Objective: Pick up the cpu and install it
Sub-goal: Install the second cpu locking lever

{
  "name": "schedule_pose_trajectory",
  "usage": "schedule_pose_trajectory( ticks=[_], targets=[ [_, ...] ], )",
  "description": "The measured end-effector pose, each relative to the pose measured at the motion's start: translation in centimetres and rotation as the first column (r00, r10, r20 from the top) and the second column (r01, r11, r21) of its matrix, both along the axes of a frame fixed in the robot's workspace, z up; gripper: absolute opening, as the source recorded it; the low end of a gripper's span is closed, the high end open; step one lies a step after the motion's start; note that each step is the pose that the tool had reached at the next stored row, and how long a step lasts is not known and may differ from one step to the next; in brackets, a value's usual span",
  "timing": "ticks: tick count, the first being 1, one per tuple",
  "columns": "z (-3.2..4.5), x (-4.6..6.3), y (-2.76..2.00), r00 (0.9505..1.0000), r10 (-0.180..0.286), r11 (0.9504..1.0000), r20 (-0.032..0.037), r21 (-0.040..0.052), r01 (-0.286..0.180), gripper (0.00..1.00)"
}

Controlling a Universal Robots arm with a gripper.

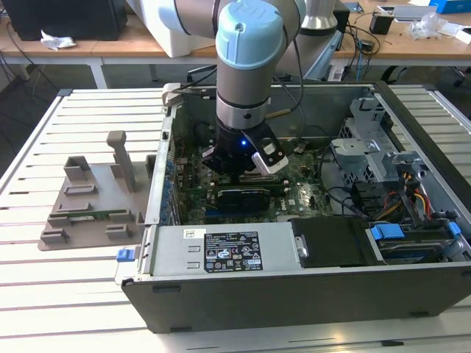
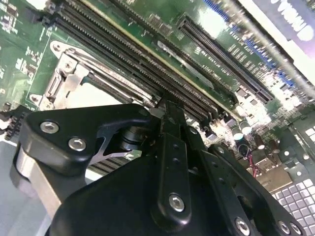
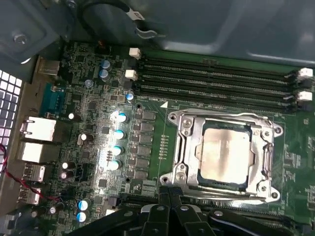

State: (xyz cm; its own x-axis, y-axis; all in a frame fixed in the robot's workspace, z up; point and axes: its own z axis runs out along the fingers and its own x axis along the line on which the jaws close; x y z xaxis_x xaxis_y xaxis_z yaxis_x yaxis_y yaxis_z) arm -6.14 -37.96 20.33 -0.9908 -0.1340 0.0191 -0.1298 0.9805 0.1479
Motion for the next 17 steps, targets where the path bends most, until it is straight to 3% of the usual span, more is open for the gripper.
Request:
schedule_pose_trajectory(
  ticks=[4,6,8,10,11,17],
  targets=[
    [-0.4,0.0,0.81,0.9998,0.018,0.9998,-0.0006,0.0066,-0.018,0.11],
    [-0.4,-0.1,0.87,0.9998,0.021,0.9997,0.001,0.0083,-0.021,0.11],
    [0.03,0.0,0.92,0.9997,0.023,0.9997,0.0038,0.0106,-0.023,0.11],
    [1.13,-0.1,0.98,0.9997,0.024,0.9997,0.0026,0.0086,-0.024,0.11],
    [1.38,0.2,1.24,0.9997,0.024,0.9997,0.0024,0.0065,-0.024,0.11],
    [1.02,2.7,2.32,0.9996,0.024,0.9997,-0.0171,-0.0005,-0.024,0.11]
  ],
)
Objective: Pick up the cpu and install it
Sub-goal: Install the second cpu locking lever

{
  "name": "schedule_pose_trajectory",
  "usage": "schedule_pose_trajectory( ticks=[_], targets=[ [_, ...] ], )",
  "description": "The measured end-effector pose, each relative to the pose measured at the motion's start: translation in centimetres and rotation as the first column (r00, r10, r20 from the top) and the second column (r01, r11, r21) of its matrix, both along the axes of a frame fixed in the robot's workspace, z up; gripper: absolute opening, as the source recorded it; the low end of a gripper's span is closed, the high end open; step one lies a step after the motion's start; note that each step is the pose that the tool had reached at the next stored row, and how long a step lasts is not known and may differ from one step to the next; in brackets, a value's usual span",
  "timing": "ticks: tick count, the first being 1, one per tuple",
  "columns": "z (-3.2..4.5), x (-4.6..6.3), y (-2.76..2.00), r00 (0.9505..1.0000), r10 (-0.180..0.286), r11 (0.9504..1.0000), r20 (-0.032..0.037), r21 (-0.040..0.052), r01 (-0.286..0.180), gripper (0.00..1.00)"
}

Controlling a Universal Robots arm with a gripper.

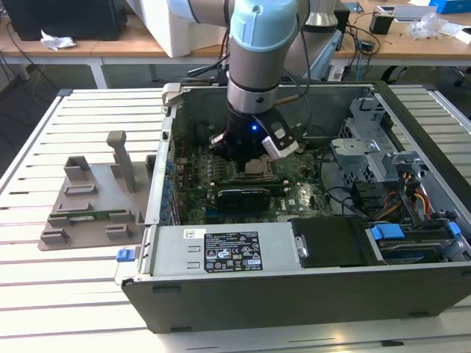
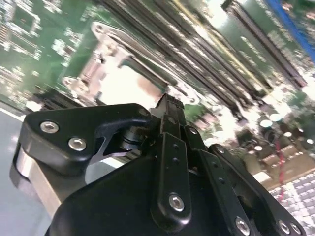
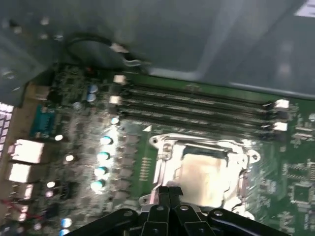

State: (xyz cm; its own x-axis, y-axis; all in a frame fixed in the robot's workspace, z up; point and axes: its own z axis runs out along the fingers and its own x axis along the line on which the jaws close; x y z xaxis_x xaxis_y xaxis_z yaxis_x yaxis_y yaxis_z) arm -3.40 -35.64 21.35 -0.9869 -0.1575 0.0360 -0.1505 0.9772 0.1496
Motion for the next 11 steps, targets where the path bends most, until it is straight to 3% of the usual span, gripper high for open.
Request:
schedule_pose_trajectory(
  ticks=[3,6,9,10,11],
  targets=[
    [-0.28,1.5,0.51,1.0,0.0,0.9998,-0.0024,-0.0181,0.0,0.11],
    [-0.43,2.4,2.07,1.0,0.0,0.9982,-0.0029,-0.0606,0.0,0.11],
    [-0.35,2.4,3.17,1.0,0.0,0.9955,-0.003,-0.0942,0.0,0.11],
    [0.3,2.4,3.38,1.0,0.0,0.9943,-0.003,-0.1067,0.0,0.11],
    [1.42,2.4,3.46,1.0,0.0,0.994,-0.0031,-0.1089,0.0,0.11]
  ],
)
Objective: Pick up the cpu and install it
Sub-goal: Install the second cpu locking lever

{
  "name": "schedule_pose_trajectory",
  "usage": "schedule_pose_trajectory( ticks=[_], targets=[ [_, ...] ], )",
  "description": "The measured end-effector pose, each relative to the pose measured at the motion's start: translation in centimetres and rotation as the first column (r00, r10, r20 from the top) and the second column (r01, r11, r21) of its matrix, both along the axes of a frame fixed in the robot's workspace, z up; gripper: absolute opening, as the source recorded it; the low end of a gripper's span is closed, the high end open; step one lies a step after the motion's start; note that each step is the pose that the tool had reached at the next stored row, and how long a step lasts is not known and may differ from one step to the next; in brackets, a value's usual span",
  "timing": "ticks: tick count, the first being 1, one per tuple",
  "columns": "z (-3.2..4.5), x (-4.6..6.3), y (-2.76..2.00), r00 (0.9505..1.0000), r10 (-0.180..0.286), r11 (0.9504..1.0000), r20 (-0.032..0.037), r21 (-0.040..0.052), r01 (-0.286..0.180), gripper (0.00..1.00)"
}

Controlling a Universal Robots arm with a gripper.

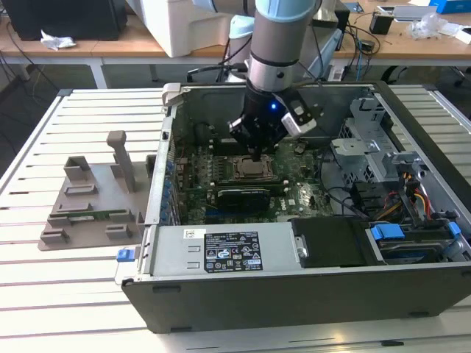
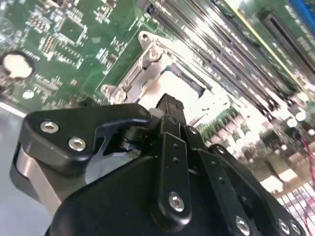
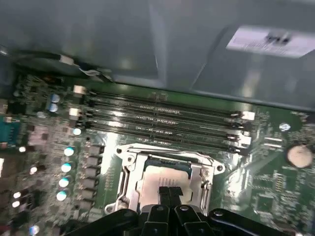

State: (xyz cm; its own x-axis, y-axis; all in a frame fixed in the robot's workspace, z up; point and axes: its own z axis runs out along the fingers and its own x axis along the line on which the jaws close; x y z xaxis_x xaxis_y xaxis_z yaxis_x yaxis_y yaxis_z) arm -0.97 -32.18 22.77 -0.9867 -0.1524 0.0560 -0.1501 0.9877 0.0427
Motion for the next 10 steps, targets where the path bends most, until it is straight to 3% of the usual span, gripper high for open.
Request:
schedule_pose_trajectory(
  ticks=[3,8,10],
  targets=[
    [1.64,0.0,0.08,1.0,0.0,1.0,0.0001,-0.0001,0.0,0.11],
    [5.3,0.0,0.09,1.0,0.0,1.0,0.0002,0.0002,0.0,0.11],
    [5.32,0.0,0.08,1.0,0.0,1.0,0.0001,0.0,0.0,0.11]
  ],
)
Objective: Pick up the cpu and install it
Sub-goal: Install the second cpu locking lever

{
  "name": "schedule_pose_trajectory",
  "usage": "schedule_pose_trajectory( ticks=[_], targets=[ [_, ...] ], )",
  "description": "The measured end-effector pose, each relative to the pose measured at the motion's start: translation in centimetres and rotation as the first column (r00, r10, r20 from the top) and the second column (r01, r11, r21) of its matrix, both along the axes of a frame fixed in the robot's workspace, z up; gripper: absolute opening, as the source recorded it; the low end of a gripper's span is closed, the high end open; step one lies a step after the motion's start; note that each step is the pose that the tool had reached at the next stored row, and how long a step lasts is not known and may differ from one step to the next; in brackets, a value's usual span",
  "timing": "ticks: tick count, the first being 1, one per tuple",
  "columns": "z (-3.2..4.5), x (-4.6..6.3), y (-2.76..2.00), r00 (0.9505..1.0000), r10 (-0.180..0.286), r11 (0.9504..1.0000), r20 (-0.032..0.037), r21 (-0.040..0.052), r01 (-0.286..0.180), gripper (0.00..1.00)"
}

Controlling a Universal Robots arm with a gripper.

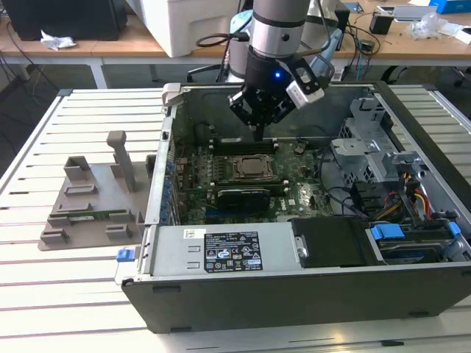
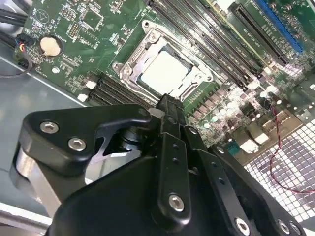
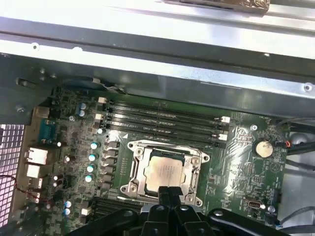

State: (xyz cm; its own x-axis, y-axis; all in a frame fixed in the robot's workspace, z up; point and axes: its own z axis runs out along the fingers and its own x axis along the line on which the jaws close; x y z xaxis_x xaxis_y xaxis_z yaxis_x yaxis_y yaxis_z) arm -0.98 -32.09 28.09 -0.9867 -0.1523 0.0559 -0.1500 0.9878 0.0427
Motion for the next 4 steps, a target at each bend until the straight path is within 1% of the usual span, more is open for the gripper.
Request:
schedule_pose_trajectory(
  ticks=[4],
  targets=[
    [0.02,0.0,0.0,1.0,0.0,1.0,0.0,0.0,0.0,0.11]
  ],
)
